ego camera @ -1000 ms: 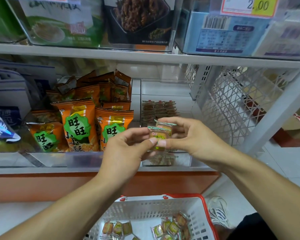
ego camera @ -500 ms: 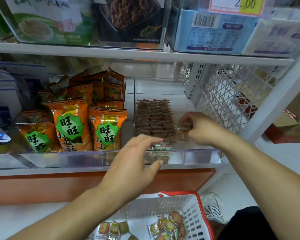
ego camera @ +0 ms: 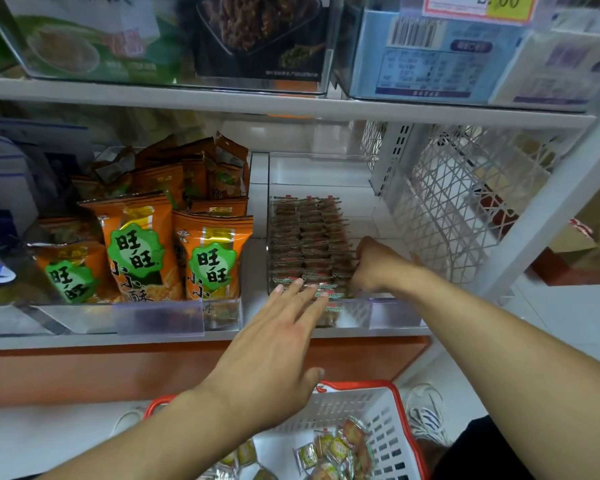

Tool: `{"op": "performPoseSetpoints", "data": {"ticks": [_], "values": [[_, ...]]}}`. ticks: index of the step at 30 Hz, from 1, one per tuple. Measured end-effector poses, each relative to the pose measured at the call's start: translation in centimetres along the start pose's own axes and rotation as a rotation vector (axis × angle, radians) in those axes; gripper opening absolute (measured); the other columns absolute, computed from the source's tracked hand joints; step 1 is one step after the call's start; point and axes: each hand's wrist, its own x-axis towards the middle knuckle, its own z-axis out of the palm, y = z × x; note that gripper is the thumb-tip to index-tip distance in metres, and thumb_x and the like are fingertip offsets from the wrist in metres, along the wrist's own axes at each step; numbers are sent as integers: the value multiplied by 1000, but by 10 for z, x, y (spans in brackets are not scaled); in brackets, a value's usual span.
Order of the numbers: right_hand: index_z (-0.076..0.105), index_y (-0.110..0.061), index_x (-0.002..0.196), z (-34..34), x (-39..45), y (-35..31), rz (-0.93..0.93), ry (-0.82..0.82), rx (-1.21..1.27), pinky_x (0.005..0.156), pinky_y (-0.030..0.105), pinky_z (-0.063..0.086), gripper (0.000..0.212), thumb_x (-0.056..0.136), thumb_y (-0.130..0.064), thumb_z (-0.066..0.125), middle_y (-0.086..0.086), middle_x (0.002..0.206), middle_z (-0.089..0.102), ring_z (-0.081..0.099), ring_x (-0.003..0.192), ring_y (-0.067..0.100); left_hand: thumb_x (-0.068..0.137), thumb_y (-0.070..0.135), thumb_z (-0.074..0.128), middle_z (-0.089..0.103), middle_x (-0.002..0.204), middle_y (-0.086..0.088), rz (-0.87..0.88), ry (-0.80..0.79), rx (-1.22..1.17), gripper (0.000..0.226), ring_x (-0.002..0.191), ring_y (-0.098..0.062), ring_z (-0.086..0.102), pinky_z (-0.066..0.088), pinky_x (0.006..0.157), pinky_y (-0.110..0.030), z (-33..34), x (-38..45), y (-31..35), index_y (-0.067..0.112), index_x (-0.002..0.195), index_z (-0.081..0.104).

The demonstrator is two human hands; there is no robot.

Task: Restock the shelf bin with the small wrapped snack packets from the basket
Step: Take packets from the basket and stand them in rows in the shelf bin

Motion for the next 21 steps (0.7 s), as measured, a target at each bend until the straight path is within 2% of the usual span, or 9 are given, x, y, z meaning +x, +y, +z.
{"op": "performPoseSetpoints", "data": {"ticks": [3, 8, 11, 13, 14, 15, 17, 18, 21], "values": [[45, -4, 130, 2, 1, -1, 0, 8, -64, 60, 27, 49, 63, 77, -12, 78, 8, 103, 63, 62, 91, 25, 94, 52, 60, -2, 170, 12, 4, -14, 8, 96, 153, -4, -18, -21, 114, -18, 2, 1, -2, 30, 162, -3], [51, -8, 125, 9, 2, -7, -44, 56, -145, 84, 35, 58, 50, 82, -17, 75, 11, 115, 66, 66, 101, 30, 93, 50, 63, -2, 169, 15, 5, -30, -32, 95, 151, 0, -21, -19, 114, -17, 1, 1, -3, 34, 162, 0], [46, -5, 128, 0, -8, -11, -41, 41, -203, 83, 34, 55, 53, 83, -14, 73, 13, 119, 63, 65, 106, 32, 92, 43, 66, 12, 166, 18, 50, 52, -56, 78, 152, 2, -11, -15, 114, -11, -3, -3, -1, 38, 157, 24], [44, -4, 125, -13, -25, -18, -95, 138, -278, 78, 36, 50, 45, 87, -10, 67, 15, 118, 61, 63, 108, 35, 90, 37, 69, 38, 152, 14, 122, 129, -43, 56, 149, -5, 20, 11, 122, -15, -8, -7, 1, 35, 142, 50], [46, -6, 119, -20, -37, -21, -154, 245, -306, 76, 38, 48, 36, 88, -10, 64, 14, 112, 62, 63, 105, 37, 88, 35, 71, 50, 140, 12, 145, 154, -49, 45, 139, -8, 36, 28, 117, -21, -9, -10, 4, 32, 131, 59], [47, -11, 109, -25, -48, -24, -233, 379, -315, 71, 38, 46, 27, 88, -14, 64, 10, 102, 62, 64, 98, 36, 86, 34, 73, 57, 127, 11, 152, 162, -52, 37, 127, -11, 47, 39, 108, -26, -9, -12, 5, 29, 121, 64], [44, -22, 86, -28, -76, -30, -397, 608, -283, 62, 34, 42, 22, 86, -26, 65, -2, 78, 56, 61, 79, 32, 86, 39, 72, 61, 116, 8, 129, 62, -16, 32, 114, -15, 53, 45, 96, -31, -5, -19, 5, 29, 115, 64], [40, -25, 76, -25, -91, -32, -465, 656, -225, 59, 33, 40, 27, 85, -31, 65, -7, 68, 51, 57, 71, 30, 87, 42, 71, 62, 116, 7, 89, -56, 18, 34, 114, -16, 54, 47, 94, -33, 0, -22, 3, 29, 118, 63], [26, -26, 61, 10, -126, -31, -707, 563, -90, 53, 33, 40, 42, 82, -31, 62, -6, 53, 37, 48, 60, 31, 88, 46, 70, 61, 132, 0, -50, -525, 162, 51, 123, -23, 55, 47, 93, -34, 25, -33, -9, 29, 134, 55]]}}
